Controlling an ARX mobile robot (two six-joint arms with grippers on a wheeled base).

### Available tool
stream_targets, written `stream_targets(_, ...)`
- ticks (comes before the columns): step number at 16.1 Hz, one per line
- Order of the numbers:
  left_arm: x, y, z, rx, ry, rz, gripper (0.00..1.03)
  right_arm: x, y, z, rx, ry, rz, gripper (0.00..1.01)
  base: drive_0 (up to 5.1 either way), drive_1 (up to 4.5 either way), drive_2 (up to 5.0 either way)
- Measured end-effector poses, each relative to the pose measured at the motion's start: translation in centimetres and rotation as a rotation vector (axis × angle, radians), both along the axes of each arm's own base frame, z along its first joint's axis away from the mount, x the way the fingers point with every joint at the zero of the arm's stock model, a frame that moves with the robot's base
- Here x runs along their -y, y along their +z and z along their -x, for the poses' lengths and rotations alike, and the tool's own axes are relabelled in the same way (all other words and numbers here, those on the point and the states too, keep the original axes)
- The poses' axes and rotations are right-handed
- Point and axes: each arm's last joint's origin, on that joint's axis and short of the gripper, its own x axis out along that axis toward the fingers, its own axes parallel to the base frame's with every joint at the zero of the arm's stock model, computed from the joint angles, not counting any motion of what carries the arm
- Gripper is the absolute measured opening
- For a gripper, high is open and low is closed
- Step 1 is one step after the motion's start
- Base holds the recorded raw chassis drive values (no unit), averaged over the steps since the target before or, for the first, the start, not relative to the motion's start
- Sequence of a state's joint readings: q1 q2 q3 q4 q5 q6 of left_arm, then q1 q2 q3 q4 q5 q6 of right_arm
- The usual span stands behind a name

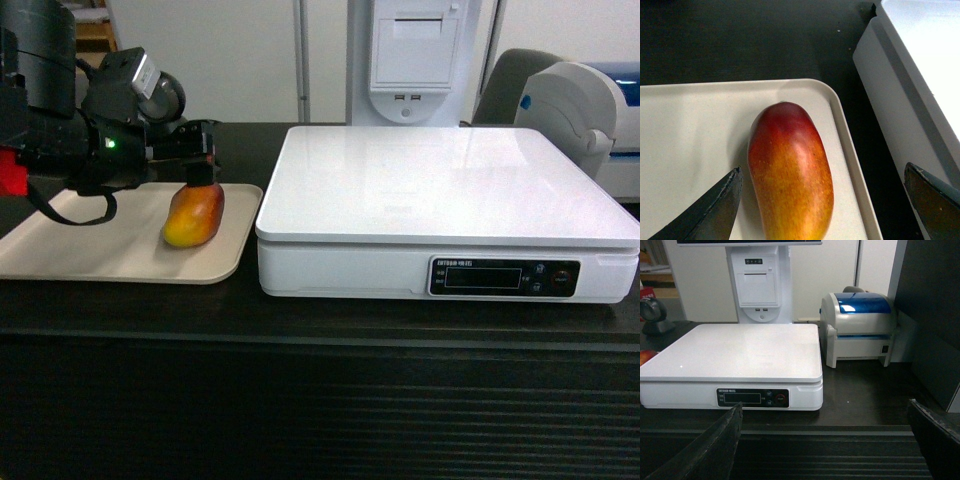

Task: Place dark red mango on scale at checkout

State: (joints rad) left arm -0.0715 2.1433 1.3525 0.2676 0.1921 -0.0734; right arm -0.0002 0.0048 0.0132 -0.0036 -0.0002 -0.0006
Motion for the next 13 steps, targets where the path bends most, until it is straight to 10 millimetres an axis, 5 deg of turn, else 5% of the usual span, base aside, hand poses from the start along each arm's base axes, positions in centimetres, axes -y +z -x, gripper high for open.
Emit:
stream_targets(4, 0.1, -1.1, -4.2, -0.092, 0.003, 0.002, 0.98, 0.0, 0.0, 0.0, 0.0, 0.0, 0.0, 0.98, 0.0, 0.0, 0.0)
stream_targets(13, 0.5, -4.5, -5.3, -0.184, -0.001, -0.156, 0.98, 0.0, 0.0, 0.0, 0.0, 0.0, 0.0, 0.98, 0.0, 0.0, 0.0)
